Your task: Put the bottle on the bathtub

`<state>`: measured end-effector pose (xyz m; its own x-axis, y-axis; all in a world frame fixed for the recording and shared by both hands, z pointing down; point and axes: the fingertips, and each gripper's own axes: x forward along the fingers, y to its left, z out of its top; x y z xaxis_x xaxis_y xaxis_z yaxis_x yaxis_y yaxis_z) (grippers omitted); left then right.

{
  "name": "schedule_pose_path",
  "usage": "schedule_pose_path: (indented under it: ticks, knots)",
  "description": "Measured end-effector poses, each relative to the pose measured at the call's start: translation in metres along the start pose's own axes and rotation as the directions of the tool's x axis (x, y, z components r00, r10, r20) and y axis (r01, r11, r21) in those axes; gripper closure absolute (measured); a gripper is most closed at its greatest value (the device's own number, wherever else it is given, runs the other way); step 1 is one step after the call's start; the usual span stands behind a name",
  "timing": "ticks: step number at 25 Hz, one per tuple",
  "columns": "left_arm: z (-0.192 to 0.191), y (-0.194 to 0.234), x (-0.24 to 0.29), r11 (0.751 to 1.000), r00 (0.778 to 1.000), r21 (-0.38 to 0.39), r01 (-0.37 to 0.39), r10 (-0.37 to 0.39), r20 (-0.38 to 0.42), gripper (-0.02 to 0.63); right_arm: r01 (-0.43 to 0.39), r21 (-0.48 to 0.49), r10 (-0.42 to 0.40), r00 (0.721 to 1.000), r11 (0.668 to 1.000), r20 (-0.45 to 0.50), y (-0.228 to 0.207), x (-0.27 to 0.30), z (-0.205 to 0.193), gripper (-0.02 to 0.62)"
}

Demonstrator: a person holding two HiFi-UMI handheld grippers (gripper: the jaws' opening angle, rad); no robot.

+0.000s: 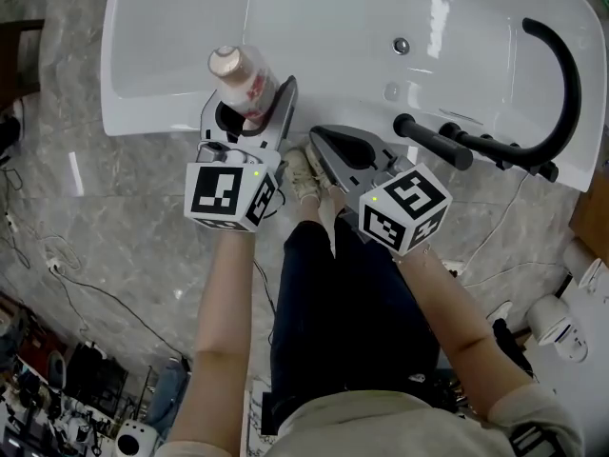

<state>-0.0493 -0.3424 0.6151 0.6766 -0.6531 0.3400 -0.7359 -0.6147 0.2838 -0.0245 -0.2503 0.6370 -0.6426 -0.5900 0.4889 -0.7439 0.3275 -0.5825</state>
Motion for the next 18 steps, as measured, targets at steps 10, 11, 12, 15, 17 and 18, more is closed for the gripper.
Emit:
schedule_pose_path:
  ticks: [10,11,12,15,17,18]
  knots:
    - [-0.009,-0.011,0.003,0.995,1.000,0.097,0.014,-0.015,0.007,0.370,0.015,0.026,-0.015,1.000,1.000,0.003,-0.005,-0.003,-0.008,0.597]
    - [-0.010,-0.012,0.002,0.994,1.000,0.107,0.013,-0.014,0.007,0.370,0.016,0.026,-0.016,1.000,1.000,0.002,-0.005,-0.003,-0.009,0.597]
    - [-0.011,-0.013,0.000,0.993,1.000,0.116,0.011,-0.012,0.005,0.370,0.018,0.027,-0.018,1.000,0.999,0.002,-0.005,-0.003,-0.010,0.597]
    - [-0.013,-0.013,-0.003,0.989,1.000,0.148,0.006,-0.007,0.007,0.370,0.025,0.034,-0.025,1.000,0.999,0.004,-0.005,-0.001,-0.010,0.597]
    - [-0.013,-0.014,-0.005,0.984,1.000,0.179,0.005,-0.007,0.011,0.370,0.026,0.037,-0.026,1.000,0.999,0.007,-0.005,0.000,-0.009,0.597]
    - [-0.014,-0.016,-0.007,0.980,1.000,0.200,0.003,-0.005,0.008,0.370,0.025,0.037,-0.026,1.000,0.999,0.007,-0.005,0.001,-0.009,0.597]
